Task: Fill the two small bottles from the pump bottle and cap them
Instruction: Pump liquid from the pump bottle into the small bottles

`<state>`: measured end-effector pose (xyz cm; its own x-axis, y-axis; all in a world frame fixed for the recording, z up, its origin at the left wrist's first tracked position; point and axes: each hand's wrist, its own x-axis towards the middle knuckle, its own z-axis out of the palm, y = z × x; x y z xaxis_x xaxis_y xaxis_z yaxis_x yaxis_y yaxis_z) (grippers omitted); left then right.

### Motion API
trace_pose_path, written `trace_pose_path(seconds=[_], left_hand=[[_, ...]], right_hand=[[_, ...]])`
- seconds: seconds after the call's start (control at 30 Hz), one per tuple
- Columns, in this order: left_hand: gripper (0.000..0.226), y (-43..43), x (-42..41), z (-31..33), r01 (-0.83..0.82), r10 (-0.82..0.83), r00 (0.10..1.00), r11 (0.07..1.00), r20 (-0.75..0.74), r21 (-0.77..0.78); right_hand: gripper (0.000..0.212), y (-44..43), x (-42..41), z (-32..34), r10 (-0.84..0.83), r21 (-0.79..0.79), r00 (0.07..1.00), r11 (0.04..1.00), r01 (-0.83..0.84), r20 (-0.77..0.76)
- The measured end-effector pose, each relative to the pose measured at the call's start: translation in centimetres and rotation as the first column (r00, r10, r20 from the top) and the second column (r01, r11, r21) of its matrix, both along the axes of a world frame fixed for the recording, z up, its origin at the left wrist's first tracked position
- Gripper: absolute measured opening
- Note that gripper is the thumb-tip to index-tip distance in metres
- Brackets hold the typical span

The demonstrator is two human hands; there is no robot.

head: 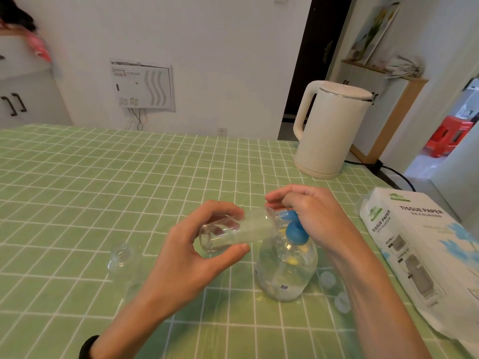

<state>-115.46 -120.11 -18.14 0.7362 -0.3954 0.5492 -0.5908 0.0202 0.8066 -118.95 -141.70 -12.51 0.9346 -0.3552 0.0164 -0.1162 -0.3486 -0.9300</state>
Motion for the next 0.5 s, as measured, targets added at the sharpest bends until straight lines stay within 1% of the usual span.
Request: trace_pose_path(seconds=[0.13, 0.27, 0.33, 0.4, 0.5], left_hand=[[0.039, -0.08, 0.17, -0.15, 0.009, -0.009, 1.000, 1.000, -0.007, 0.006], [0.039, -0.05, 0.07, -0.35, 0.008, -0.008, 1.000, 1.000, -0.012, 0.027], [0.039, -0.06, -0.14, -0.30, 0.012, -0.011, 1.000, 1.000, -0.029, 0.023], [0.039, -0.07, -0.18, -0.25, 0.013, -0.013, 1.000, 1.000, -0.027, 0.020], [0.039, -0.03, -0.14, -0.10, 0.007, -0.007, 1.000, 1.000, -0.018, 0.023]], right_hand=[[0.043, 0.00, 0.05, 0.11, 0.036, 0.008, 0.999, 0.999, -0.036, -0.024], [0.045, 0.01, 0.20, 0.05, 0.075, -0.008, 0.988, 0.997, -0.077, -0.133], [0.044, -0.01, 0.14, 0.08, 0.081, -0.007, 0.983, 0.997, -0.083, -0.162], [0.043, -0.01, 0.12, 0.14, 0.062, 0.013, 0.987, 0.998, -0.060, -0.146], [0.040, 0.02, -0.01, 0.22, 0.020, 0.016, 0.997, 1.000, -0.019, -0.072]])
